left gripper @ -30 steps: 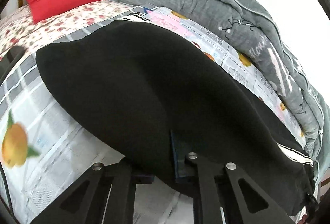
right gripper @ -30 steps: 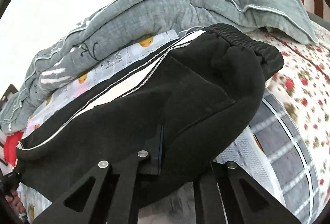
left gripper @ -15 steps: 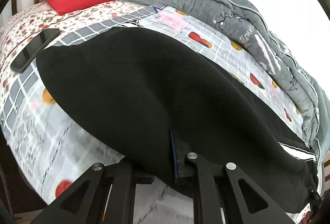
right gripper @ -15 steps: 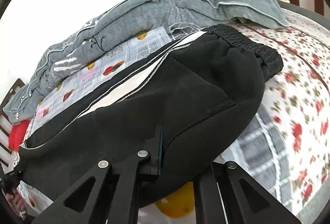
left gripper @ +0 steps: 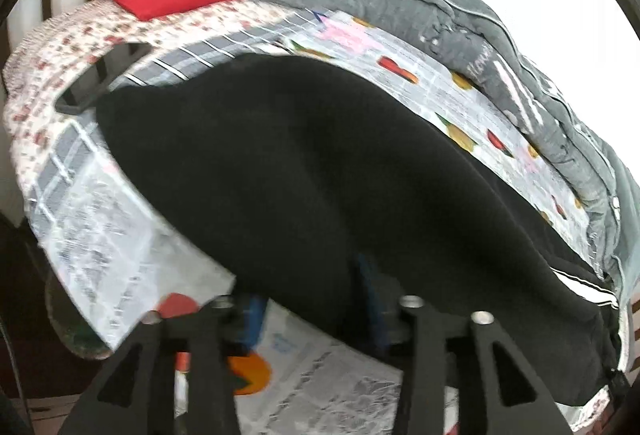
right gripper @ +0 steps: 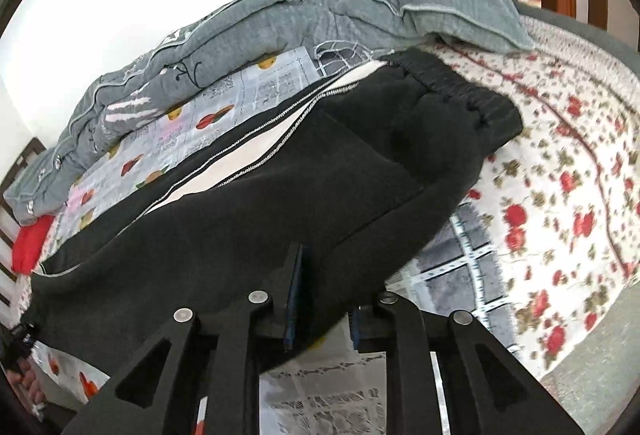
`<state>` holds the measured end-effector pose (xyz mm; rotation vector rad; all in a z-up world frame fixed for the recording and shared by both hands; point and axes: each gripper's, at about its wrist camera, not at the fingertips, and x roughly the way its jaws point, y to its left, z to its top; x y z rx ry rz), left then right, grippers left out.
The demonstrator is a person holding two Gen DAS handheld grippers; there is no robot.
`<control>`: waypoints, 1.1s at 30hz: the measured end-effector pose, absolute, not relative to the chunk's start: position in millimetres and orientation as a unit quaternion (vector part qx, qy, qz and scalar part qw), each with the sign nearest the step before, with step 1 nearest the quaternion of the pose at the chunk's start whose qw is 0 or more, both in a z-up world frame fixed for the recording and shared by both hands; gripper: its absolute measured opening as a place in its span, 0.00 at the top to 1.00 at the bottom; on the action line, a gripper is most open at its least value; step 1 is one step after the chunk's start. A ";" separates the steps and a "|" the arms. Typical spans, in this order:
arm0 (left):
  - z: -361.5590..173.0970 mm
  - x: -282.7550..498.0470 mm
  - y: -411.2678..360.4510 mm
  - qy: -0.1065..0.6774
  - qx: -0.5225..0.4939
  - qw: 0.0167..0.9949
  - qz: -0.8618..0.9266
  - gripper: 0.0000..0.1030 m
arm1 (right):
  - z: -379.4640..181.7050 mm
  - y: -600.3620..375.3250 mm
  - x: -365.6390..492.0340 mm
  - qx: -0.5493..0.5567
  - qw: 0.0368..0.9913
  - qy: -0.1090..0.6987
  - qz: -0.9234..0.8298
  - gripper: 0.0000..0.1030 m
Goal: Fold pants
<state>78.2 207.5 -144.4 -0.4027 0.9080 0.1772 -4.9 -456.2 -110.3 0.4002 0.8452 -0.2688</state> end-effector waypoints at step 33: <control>-106.0 118.4 231.4 0.386 -0.184 0.900 0.087 0.50 | -76.8 -405.3 58.4 0.084 0.908 0.403 -0.077 0.47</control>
